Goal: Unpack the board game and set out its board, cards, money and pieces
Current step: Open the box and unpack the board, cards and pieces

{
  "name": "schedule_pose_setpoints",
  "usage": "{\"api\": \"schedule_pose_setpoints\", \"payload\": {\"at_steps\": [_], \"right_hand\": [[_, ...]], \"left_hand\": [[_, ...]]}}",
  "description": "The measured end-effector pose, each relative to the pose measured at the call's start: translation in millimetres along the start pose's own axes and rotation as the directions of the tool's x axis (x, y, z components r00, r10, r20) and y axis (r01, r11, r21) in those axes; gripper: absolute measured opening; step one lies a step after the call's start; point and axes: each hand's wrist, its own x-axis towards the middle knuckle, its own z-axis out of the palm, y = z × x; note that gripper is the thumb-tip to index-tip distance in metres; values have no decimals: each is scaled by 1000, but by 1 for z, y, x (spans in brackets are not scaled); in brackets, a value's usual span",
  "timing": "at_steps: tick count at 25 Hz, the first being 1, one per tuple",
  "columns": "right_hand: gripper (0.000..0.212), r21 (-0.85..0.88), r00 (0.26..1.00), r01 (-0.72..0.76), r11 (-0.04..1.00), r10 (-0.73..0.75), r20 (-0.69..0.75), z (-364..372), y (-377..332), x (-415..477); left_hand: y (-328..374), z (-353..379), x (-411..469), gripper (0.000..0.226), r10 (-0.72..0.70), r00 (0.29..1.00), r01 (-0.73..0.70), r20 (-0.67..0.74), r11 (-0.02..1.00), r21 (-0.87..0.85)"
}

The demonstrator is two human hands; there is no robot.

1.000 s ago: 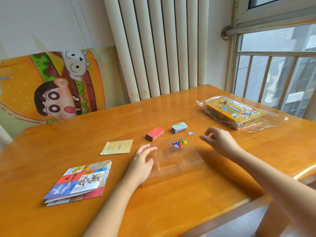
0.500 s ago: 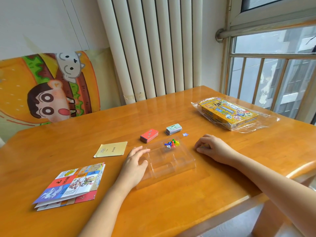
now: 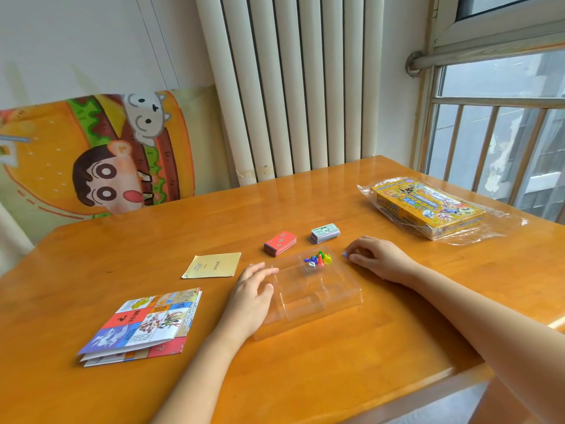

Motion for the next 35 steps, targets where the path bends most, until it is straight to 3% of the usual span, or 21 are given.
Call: {"api": "schedule_pose_setpoints", "payload": {"at_steps": [3, 6, 10, 14, 19, 24, 31, 35], "right_hand": [[32, -21, 1000, -19, 1000, 19, 0, -1, -2, -4], [49, -91, 992, 23, 996, -11, 125, 0, -8, -4], [29, -45, 996, 87, 995, -87, 11, 1, -4, -17], [20, -105, 991, 107, 989, -115, -73, 5, -1, -39], [36, -101, 978, 84, 991, -101, -181, 8, -34, -40], [36, -162, 963, 261, 952, -269, -30, 34, -86, 1], [29, -313, 967, 254, 915, -247, 64, 46, -96, 18], [27, -305, 964, 266, 915, -258, 67, 44, -101, 15]], "left_hand": [[1, -1, 0, 34, 2, 1000, -2, -4, 1000, 2], [1, -3, -1, 36, 1, 1000, -1, 7, 1000, 14], [0, -9, -5, 36, -3, 1000, 3, 14, 1000, 31], [0, -14, -8, 35, 4, 1000, -5, 7, 999, 47], [-1, -13, -8, 36, 12, 1000, -12, 0, 999, 51], [-2, -16, -9, 37, 19, 1000, -19, -1, 998, 58], [-4, -17, -7, 43, 11, 1000, -11, 11, 998, 59], [-4, -16, -7, 43, 3, 1000, -3, 3, 999, 47]]}}
